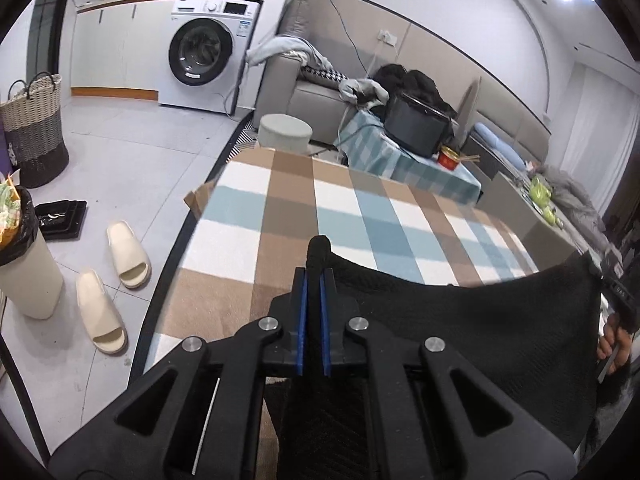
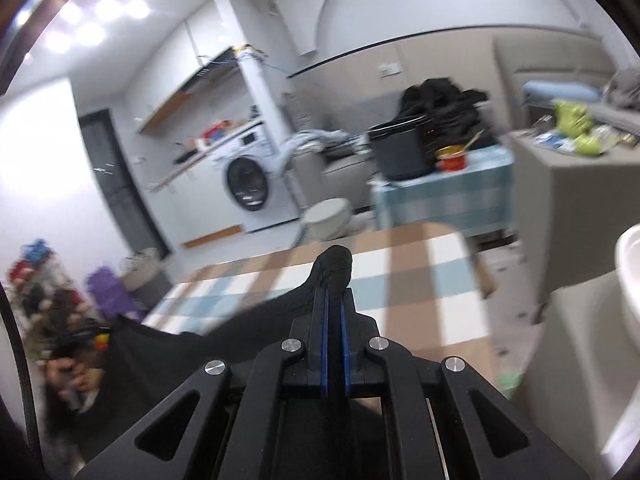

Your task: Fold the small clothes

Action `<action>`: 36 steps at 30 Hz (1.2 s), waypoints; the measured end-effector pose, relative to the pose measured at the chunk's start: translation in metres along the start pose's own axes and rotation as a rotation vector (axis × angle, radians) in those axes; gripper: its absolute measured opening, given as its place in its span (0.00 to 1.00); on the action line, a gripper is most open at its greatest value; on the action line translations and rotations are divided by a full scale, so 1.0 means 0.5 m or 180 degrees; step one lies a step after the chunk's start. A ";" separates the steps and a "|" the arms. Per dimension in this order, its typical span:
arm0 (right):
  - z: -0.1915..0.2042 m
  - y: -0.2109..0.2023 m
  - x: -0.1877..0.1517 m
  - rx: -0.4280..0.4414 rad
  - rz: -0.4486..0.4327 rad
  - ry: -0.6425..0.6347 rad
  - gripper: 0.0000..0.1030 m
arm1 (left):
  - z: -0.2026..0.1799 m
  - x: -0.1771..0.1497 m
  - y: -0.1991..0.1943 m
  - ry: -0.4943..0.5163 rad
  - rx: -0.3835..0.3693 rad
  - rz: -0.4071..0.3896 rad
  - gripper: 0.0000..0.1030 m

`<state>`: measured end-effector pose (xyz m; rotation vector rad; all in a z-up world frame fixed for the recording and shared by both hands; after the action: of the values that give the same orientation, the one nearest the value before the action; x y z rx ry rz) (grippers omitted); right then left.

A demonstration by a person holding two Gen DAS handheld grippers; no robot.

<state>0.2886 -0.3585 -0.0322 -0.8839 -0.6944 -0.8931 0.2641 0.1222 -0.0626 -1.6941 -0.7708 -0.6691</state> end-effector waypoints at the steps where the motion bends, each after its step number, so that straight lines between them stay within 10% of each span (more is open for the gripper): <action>1: -0.014 0.011 0.001 -0.0206 0.0023 0.0037 0.05 | 0.004 0.001 0.003 -0.0025 0.0013 0.0006 0.03; 9: -0.054 0.084 -0.086 -0.0703 0.0799 0.0136 0.39 | 0.006 -0.040 0.018 0.0097 0.0322 0.0313 0.06; 15: -0.023 0.047 -0.125 -0.0658 0.0967 -0.0005 0.51 | -0.030 -0.075 -0.026 0.0162 0.0266 0.0353 0.55; 36: 0.211 -0.111 -0.373 -0.0471 0.1395 -0.0901 0.95 | -0.280 -0.262 -0.229 0.0897 -0.0066 0.0392 0.99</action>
<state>0.1381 -0.2186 -0.1146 -1.2530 -0.6454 -0.4340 0.0863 -0.0130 -0.0604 -1.6076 -0.4587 -0.8103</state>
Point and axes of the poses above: each gripper's, at about its wrist camera, not at the fingertips, and y roughly the way its jaws point, z to its left, x to its top, the point moved 8 cm from there along y, roughly the way its jaws point, and after that the axes turned 5 degrees about y, right-handed, at the moved point
